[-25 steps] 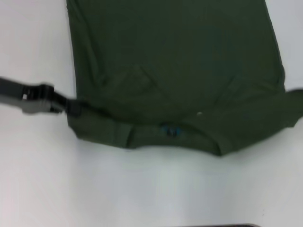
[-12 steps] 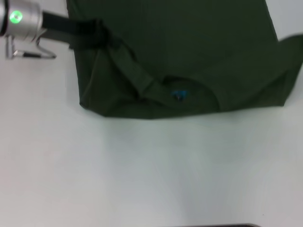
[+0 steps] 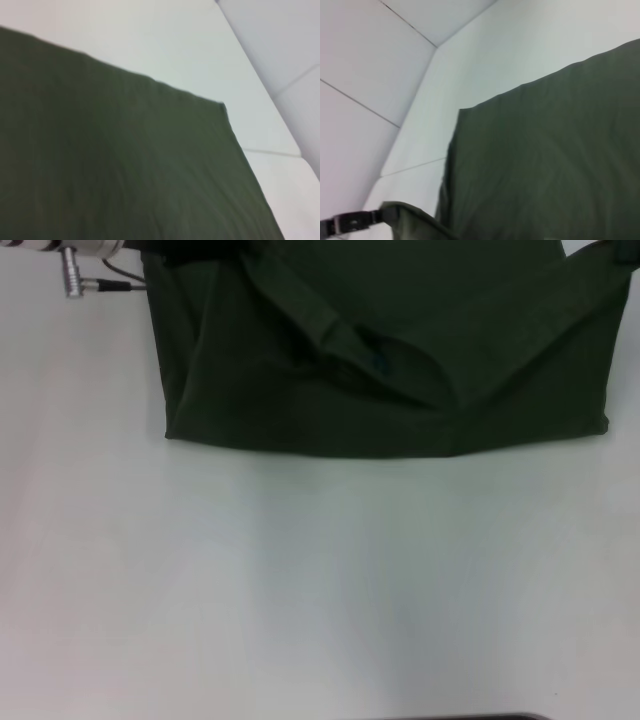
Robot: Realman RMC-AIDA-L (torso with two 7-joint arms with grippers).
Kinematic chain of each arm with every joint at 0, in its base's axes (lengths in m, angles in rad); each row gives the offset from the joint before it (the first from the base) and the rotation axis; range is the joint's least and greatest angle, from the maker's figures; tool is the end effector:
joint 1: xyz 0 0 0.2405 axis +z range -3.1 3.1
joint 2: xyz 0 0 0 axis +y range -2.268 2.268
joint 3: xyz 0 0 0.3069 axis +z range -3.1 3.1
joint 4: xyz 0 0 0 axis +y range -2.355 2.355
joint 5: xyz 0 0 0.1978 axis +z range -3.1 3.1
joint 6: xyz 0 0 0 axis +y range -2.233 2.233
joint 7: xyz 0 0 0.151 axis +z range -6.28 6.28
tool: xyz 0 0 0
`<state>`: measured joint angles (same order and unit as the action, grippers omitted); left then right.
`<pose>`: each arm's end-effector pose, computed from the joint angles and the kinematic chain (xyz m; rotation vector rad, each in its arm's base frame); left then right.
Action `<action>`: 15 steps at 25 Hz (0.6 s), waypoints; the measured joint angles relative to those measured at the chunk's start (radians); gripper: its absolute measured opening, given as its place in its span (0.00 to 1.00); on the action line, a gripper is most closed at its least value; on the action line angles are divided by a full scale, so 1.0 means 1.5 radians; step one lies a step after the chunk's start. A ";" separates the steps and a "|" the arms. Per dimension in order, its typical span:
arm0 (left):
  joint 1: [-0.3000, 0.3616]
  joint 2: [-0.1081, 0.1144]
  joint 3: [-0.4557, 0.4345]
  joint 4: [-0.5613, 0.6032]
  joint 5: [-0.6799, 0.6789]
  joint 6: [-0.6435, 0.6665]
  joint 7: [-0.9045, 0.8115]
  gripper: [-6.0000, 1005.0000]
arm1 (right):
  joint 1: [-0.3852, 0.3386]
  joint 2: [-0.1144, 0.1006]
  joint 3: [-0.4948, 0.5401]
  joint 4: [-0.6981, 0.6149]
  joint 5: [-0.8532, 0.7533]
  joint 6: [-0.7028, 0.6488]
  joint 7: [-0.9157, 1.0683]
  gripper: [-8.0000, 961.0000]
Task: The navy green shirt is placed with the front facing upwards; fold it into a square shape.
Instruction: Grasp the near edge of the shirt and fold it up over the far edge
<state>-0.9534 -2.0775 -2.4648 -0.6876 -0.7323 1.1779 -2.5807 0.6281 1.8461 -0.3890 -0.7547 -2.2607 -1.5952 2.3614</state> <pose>-0.1890 0.4806 -0.0314 -2.2375 -1.6038 -0.4411 0.3261 0.3995 0.1143 -2.1210 1.6731 0.6767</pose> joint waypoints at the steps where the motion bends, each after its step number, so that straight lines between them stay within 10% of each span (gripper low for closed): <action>1: -0.001 -0.002 0.003 0.001 0.000 -0.016 0.000 0.04 | 0.003 0.004 -0.012 0.000 0.000 0.017 -0.004 0.06; 15: -0.012 -0.015 0.055 0.004 -0.001 -0.146 -0.034 0.07 | 0.029 0.019 -0.119 -0.002 -0.003 0.202 -0.007 0.06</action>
<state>-0.9713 -2.0999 -2.3824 -0.6811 -0.7332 0.9594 -2.6317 0.6712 1.8744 -0.5670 -0.7578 -2.2647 -1.2921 2.3507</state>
